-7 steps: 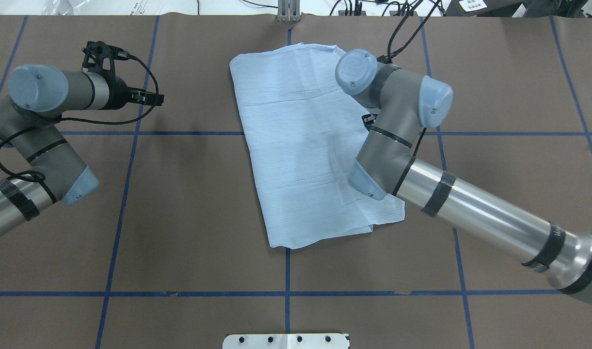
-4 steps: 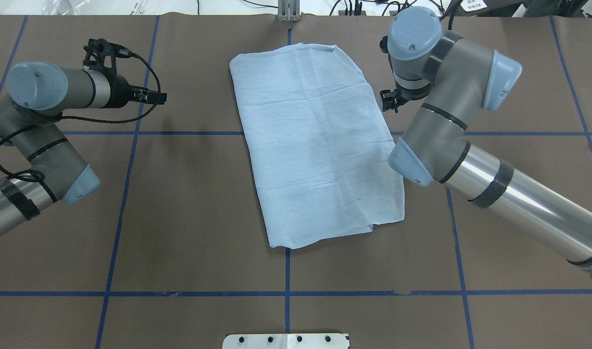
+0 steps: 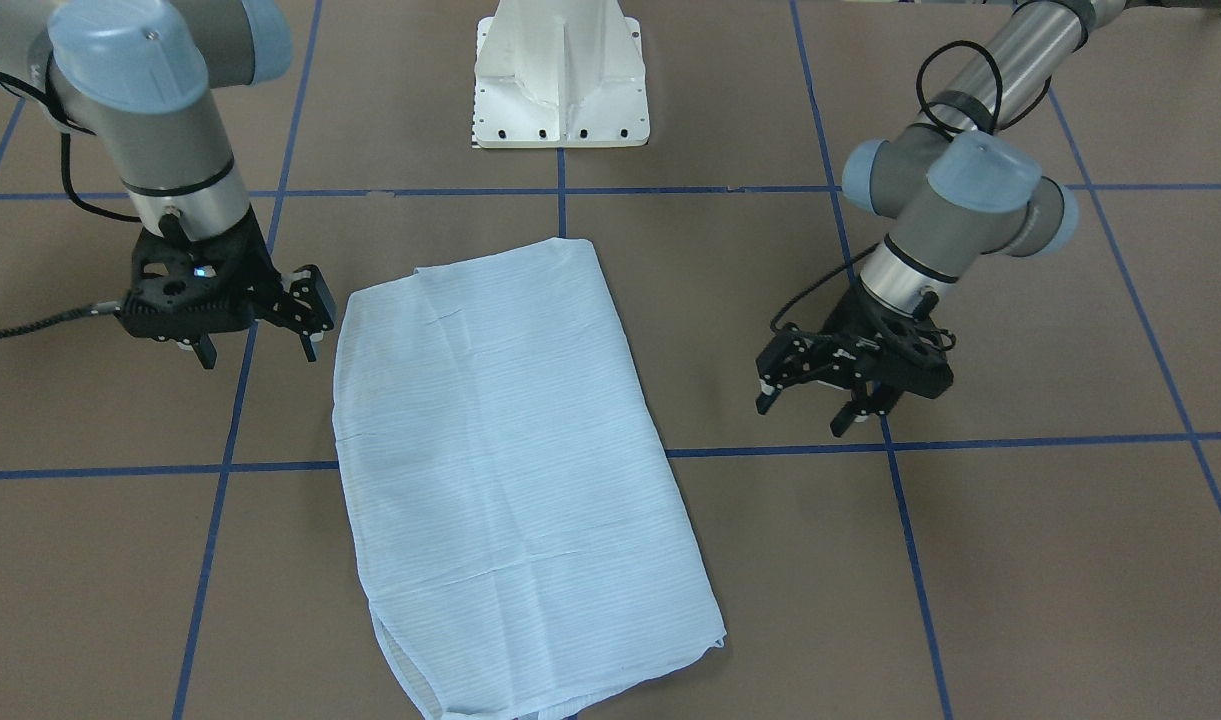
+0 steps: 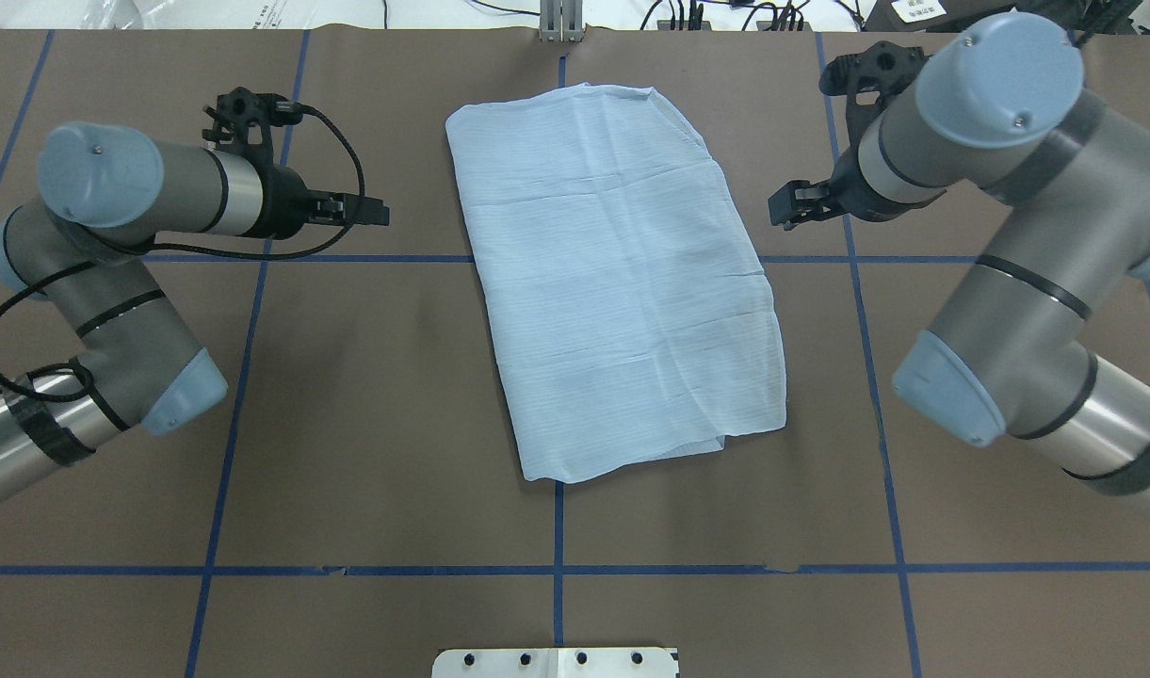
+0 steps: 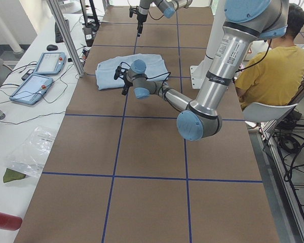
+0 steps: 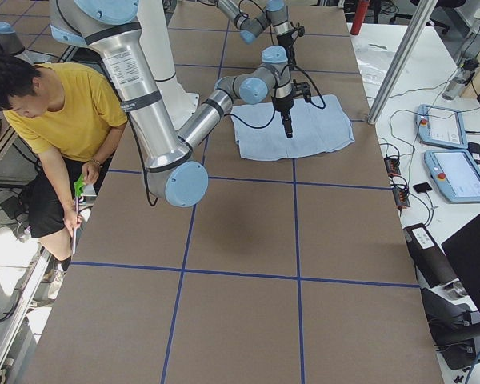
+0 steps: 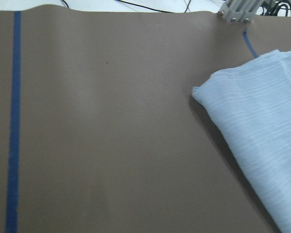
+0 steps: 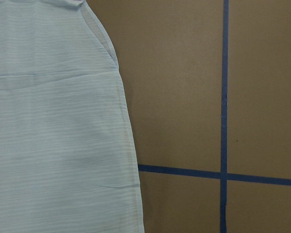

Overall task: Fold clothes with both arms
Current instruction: 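Raise the right gripper away while the left gripper moves toward the shirt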

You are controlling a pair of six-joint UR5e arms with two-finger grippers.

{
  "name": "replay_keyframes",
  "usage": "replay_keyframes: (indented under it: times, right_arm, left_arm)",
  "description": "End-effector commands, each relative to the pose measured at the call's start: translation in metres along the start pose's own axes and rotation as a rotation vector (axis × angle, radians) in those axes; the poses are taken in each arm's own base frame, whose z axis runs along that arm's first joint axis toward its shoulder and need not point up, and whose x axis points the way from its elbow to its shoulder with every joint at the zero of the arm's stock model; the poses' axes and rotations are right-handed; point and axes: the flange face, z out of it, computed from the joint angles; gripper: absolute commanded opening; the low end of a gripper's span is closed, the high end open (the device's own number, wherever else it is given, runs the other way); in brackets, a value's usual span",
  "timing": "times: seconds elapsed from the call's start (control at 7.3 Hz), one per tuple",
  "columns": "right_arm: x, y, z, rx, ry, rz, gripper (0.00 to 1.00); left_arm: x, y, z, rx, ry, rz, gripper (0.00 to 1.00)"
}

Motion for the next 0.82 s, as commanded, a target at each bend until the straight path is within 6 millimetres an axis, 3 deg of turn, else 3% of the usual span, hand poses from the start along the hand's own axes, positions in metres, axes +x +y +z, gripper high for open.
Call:
replay_keyframes:
  times: [0.0, 0.14, 0.27, 0.41, 0.68]
  right_arm:
    - [0.038, 0.035, -0.002, 0.061, -0.15, 0.06, 1.0]
    - [0.067, 0.055, 0.008, 0.07, -0.181, 0.064, 1.0]
    - [0.089, 0.069, 0.013, 0.076, -0.192, 0.094, 1.0]
    - [0.093, 0.072, 0.014, 0.078, -0.193, 0.101, 1.0]
    - [0.093, 0.071, 0.015, 0.077, -0.193, 0.127, 1.0]
  left_arm:
    - [0.099, 0.066, -0.03, -0.092, 0.019, -0.076, 1.0]
    - [0.131, 0.098, -0.035, -0.123, -0.007, -0.124, 1.0]
    - [0.145, 0.126, -0.025, -0.131, -0.019, -0.159, 1.0]
    - [0.157, 0.161, -0.011, -0.163, -0.029, -0.179, 1.0]
    - [0.162, 0.197, 0.01, -0.192, -0.071, -0.243, 1.0]
